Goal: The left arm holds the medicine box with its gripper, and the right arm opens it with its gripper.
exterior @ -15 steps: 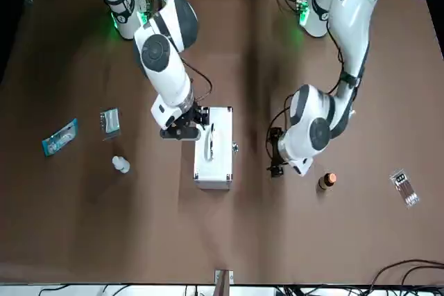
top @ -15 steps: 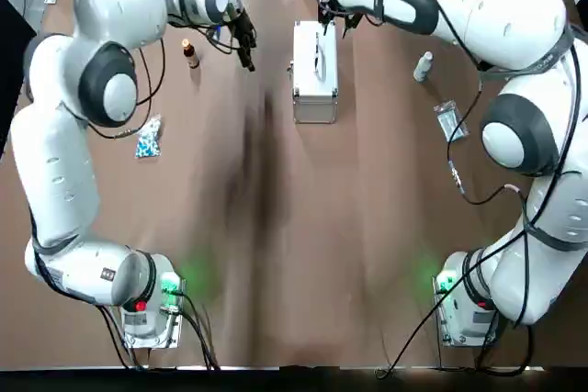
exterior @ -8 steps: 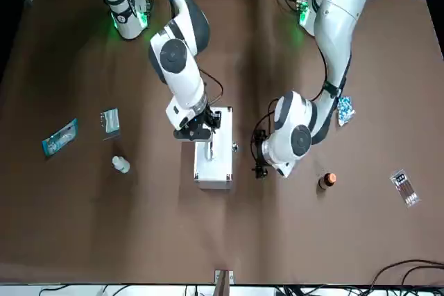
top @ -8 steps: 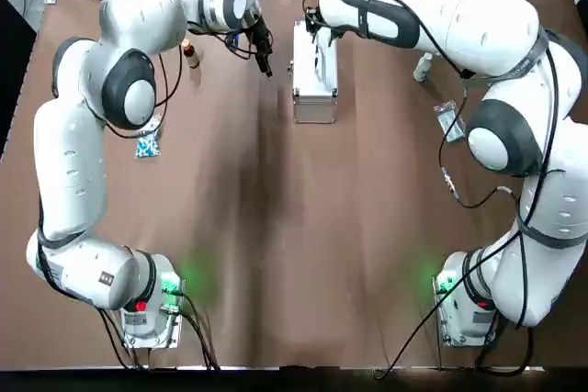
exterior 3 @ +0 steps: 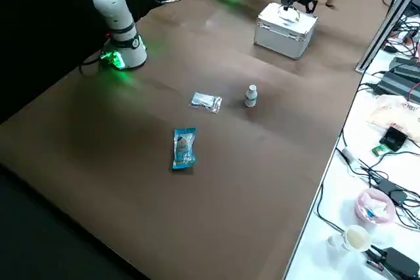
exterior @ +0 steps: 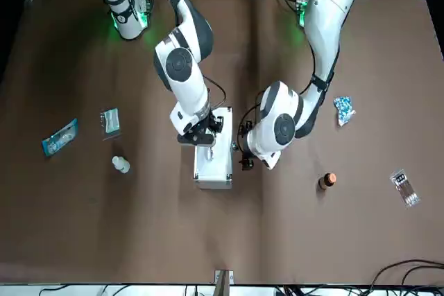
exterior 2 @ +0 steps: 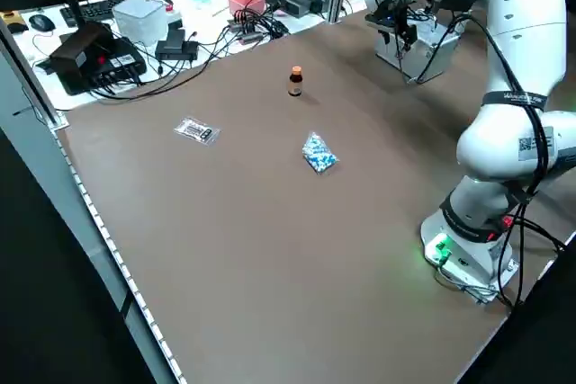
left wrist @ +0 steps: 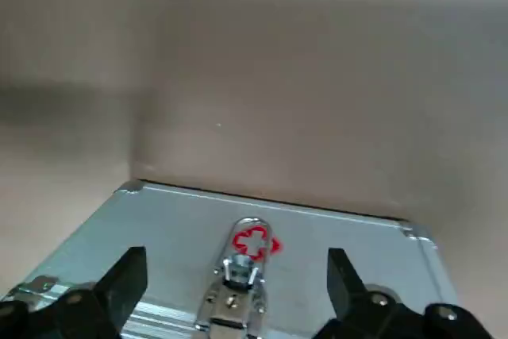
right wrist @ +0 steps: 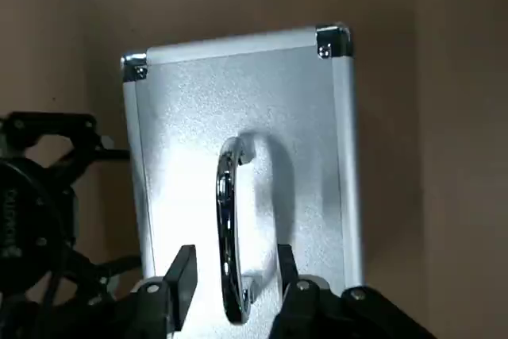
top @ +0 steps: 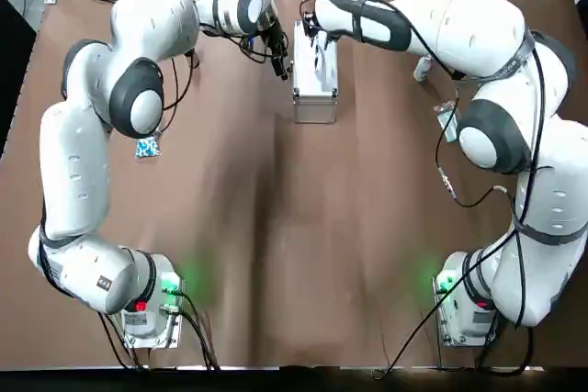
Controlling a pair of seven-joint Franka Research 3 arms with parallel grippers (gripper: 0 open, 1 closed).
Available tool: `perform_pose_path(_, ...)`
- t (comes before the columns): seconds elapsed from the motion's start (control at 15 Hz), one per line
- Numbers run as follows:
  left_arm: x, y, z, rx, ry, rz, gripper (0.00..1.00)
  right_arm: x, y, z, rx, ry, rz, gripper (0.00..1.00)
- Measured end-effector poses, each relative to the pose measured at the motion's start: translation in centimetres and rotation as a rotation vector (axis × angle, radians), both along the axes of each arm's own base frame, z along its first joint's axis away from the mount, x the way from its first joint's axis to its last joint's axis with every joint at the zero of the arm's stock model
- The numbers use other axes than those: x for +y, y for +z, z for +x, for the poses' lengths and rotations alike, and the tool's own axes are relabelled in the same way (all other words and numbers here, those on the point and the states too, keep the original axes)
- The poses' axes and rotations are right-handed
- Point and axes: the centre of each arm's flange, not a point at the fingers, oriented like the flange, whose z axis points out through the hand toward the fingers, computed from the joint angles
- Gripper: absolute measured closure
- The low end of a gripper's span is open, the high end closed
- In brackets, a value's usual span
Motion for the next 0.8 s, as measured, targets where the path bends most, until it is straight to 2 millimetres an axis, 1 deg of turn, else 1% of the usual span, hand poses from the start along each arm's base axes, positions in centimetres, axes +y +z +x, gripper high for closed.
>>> perform_pose_path(0.2, -0.4, -1.0, -0.4, 0.013, -0.007, 0.006, 0.0, 0.1, -0.3, 0.0, 0.0, 0.0, -0.001, 0.52)
perform_pose_path(0.33, -0.7, -1.2, -0.7, 0.015, -0.013, 0.007, 0.0, 0.3, -0.6, -0.1, 0.002, 0.003, -0.003, 0.61)
perform_pose_path(0.4, -0.9, -1.1, -0.8, 0.014, -0.015, 0.007, 0.0, 0.4, -0.7, -0.2, 0.002, 0.006, -0.003, 0.61)
perform_pose_path(0.47, -1.1, -1.1, -0.9, 0.014, -0.018, 0.006, 0.0, 0.6, -0.7, -0.3, 0.002, 0.008, -0.003, 0.65)
perform_pose_path(0.73, -1.9, -1.0, -1.4, 0.012, -0.032, 0.005, 0.01, 0.8, -0.8, -0.4, 0.002, 0.011, -0.004, 0.65)
perform_pose_path(0.8, -1.9, -1.0, -1.4, 0.012, -0.032, 0.005, 0.05, 0.8, -0.8, -0.4, 0.002, 0.011, -0.004, 0.65)
